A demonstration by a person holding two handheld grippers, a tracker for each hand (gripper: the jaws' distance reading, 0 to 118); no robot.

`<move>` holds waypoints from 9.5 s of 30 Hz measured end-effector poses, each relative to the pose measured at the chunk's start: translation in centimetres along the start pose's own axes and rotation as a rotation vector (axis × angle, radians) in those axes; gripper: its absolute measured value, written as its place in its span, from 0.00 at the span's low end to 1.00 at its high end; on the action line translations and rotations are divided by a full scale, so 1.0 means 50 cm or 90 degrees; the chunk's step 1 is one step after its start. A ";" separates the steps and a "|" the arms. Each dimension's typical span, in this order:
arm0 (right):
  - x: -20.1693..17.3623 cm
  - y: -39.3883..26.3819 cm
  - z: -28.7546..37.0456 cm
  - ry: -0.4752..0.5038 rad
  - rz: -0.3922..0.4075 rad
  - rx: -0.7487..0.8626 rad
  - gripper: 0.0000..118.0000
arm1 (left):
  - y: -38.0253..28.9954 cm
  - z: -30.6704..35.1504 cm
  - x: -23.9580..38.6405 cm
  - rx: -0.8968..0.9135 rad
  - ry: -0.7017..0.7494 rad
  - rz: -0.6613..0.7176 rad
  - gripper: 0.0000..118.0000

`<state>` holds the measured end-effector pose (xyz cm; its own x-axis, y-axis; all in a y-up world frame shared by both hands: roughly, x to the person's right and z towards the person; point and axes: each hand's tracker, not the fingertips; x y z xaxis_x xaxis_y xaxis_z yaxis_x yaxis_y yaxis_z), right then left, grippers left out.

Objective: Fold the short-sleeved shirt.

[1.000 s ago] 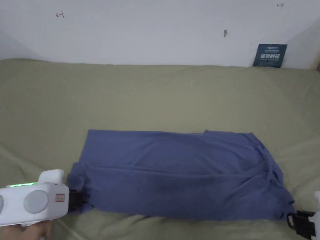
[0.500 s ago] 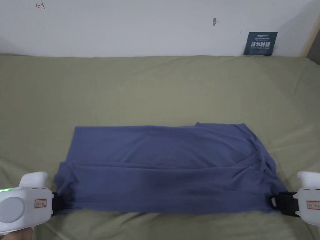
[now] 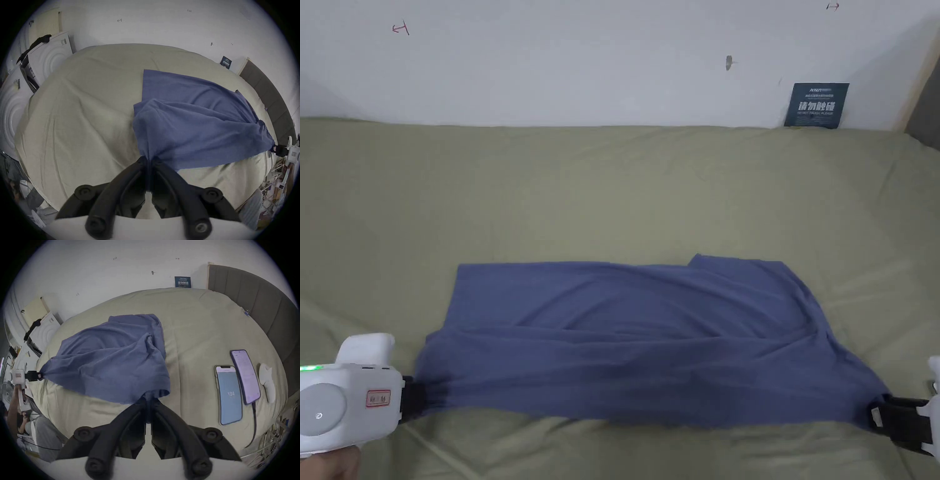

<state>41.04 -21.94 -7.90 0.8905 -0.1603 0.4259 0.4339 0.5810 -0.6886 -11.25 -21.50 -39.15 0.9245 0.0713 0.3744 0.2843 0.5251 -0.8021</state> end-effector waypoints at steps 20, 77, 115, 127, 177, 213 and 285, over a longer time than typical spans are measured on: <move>-0.007 -0.183 0.119 0.008 -0.038 -0.027 0.06 | -0.188 0.119 -0.066 -0.034 -0.024 0.037 0.03; 0.036 0.237 -0.216 -0.006 -0.006 -0.035 0.02 | 0.196 -0.173 0.018 -0.005 0.004 -0.012 0.01; 0.004 -0.211 0.111 0.032 -0.002 0.057 1.00 | -0.239 0.183 -0.107 0.091 -0.084 0.030 0.97; -0.249 -0.024 0.288 0.055 0.059 0.369 0.71 | -0.088 0.349 0.157 0.393 -0.117 -0.065 0.59; -0.435 -0.076 0.255 -0.085 0.130 0.447 0.01 | -0.150 -0.127 -0.266 -0.175 -0.613 0.297 0.99; -0.362 -0.130 0.325 -0.026 0.101 0.479 0.01 | -0.043 0.254 0.006 -0.045 -0.148 0.015 0.05; -0.381 -0.141 0.242 0.008 0.085 0.350 0.02 | -0.154 -0.113 -0.042 -0.180 -0.517 0.218 0.08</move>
<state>19.38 -13.32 -4.05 0.9357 -0.0650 0.3469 0.1858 0.9264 -0.3275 -13.94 -30.50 -36.39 0.5386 0.8130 0.2210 0.1780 0.1466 -0.9731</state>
